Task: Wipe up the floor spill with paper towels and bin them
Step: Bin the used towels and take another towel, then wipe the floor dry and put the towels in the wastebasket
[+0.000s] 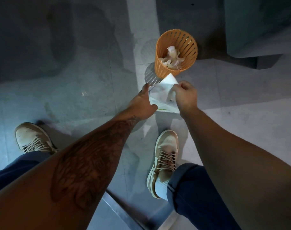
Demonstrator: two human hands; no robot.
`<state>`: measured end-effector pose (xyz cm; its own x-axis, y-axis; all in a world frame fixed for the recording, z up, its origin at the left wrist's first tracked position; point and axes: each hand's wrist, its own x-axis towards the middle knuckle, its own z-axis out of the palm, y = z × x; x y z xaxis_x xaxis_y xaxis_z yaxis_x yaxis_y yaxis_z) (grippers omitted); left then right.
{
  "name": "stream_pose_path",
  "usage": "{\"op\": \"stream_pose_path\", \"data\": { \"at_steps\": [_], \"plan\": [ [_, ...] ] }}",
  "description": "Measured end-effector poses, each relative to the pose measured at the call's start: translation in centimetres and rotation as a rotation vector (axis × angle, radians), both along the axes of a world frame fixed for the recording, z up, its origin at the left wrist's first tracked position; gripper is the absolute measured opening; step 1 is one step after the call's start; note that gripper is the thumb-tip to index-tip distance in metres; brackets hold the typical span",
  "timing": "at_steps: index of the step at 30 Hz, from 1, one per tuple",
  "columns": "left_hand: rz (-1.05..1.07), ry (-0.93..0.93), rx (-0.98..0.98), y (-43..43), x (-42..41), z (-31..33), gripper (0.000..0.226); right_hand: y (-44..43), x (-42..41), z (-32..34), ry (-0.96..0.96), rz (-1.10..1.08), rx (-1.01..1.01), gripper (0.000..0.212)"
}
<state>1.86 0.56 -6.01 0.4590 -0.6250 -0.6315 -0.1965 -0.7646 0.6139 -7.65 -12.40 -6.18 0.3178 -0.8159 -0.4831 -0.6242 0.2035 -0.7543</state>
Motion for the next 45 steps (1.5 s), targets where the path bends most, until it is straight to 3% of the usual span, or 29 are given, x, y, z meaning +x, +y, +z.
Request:
{"op": "stream_pose_path", "data": {
  "at_steps": [4,8,10,14,18,25,28,31,34,38,42,45],
  "plan": [
    [0.022,0.053,0.018,0.9,-0.5,1.2,0.093,-0.1,-0.3,3.1,-0.069,-0.118,0.079,0.008],
    [0.08,0.094,0.005,1.2,-0.3,2.4,0.097,-0.5,-0.8,6.1,-0.136,-0.23,0.14,0.015],
    [0.153,0.103,-0.022,1.2,0.0,3.0,0.099,-0.8,-0.7,7.5,-0.158,-0.276,0.09,0.019],
    [0.256,0.149,-0.07,1.1,0.8,4.7,0.097,-0.7,-0.1,10.5,-0.189,-0.337,-0.2,0.016],
    [0.299,0.152,-0.09,1.5,1.7,6.7,0.087,0.0,0.1,12.5,-0.254,-0.358,-0.229,0.01],
    [0.49,0.325,-0.208,4.9,4.7,12.1,0.077,3.4,4.4,18.2,-0.389,-0.061,0.288,0.012],
    [0.646,0.518,-0.222,7.9,6.4,14.4,0.104,5.1,6.0,21.5,-0.395,-0.033,0.433,0.043],
    [0.685,0.76,-0.286,11.2,7.6,16.6,0.125,6.4,7.4,23.8,-0.504,0.063,0.536,0.035],
    [0.712,0.953,-0.455,13.9,7.6,19.6,0.103,8.5,8.8,25.1,-0.487,0.199,0.484,0.026],
    [0.843,0.882,-0.684,17.4,8.2,23.6,0.057,11.1,9.7,25.6,-0.201,0.408,-0.033,0.012],
    [0.885,0.778,-0.747,21.4,9.0,25.7,0.032,14.6,11.4,25.6,-0.223,0.435,-0.111,0.017],
    [0.92,0.766,-0.739,23.7,9.6,25.3,0.04,17.6,12.5,25.3,-0.283,0.486,-0.096,0.039]
  ]
}}
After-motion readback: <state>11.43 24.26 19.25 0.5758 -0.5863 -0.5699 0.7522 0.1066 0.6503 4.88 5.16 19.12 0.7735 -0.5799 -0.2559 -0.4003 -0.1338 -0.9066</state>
